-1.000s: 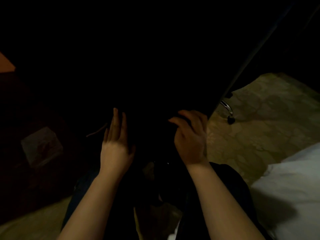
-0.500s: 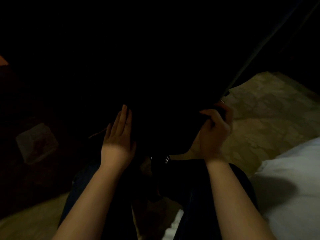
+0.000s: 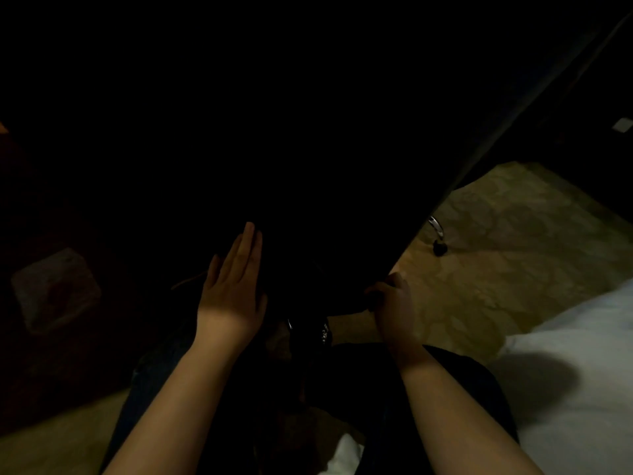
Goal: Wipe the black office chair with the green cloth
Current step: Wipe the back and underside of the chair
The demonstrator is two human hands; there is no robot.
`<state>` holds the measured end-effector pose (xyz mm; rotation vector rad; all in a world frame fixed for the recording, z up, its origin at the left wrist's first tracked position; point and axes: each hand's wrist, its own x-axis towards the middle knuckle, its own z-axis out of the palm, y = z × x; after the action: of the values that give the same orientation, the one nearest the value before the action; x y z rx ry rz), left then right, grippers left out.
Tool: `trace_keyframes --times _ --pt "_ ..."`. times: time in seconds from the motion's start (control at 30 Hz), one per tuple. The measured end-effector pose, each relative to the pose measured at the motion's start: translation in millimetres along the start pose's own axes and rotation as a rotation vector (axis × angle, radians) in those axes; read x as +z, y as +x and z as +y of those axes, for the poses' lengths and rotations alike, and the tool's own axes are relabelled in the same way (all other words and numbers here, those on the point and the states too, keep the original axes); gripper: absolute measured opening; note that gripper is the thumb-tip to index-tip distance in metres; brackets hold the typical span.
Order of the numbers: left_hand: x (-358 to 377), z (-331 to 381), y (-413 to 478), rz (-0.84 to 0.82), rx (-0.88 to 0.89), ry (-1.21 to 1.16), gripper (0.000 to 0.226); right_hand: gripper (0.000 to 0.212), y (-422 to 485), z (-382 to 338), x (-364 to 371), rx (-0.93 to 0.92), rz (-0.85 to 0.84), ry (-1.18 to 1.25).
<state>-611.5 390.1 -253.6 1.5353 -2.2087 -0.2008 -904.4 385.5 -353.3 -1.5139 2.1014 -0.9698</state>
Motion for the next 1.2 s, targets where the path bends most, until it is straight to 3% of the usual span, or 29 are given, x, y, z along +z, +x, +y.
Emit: trace_keyframes --times 0.3,0.57,0.73,0.9,1.03,1.2 --pt "-0.6 -8.5 2.4 -0.016 0.001 0.007 0.095 0.025 5.3 -39.7 -14.5 -0.257 0.371 0.032" --pt "0.8 -9.6 0.9 0.000 0.025 0.015 0.095 0.023 6.4 -123.3 -59.4 -0.501 0.771 0.201" --pt "0.3 -11.1 0.1 0.009 0.032 0.033 0.091 0.034 16.3 -160.5 -95.1 -0.683 0.945 0.304" --pt "-1.6 -13.8 -0.8 0.004 0.023 0.023 0.092 0.029 14.8 -151.8 -77.6 -0.688 0.885 0.141" --pt "-1.1 -12.2 0.0 -0.008 0.014 0.012 0.092 0.018 10.3 -114.7 -47.1 -0.691 0.770 0.127" --pt "-0.5 -11.5 0.8 -0.008 0.014 0.009 0.094 0.021 3.0 -78.0 -17.8 -0.592 0.610 0.100"
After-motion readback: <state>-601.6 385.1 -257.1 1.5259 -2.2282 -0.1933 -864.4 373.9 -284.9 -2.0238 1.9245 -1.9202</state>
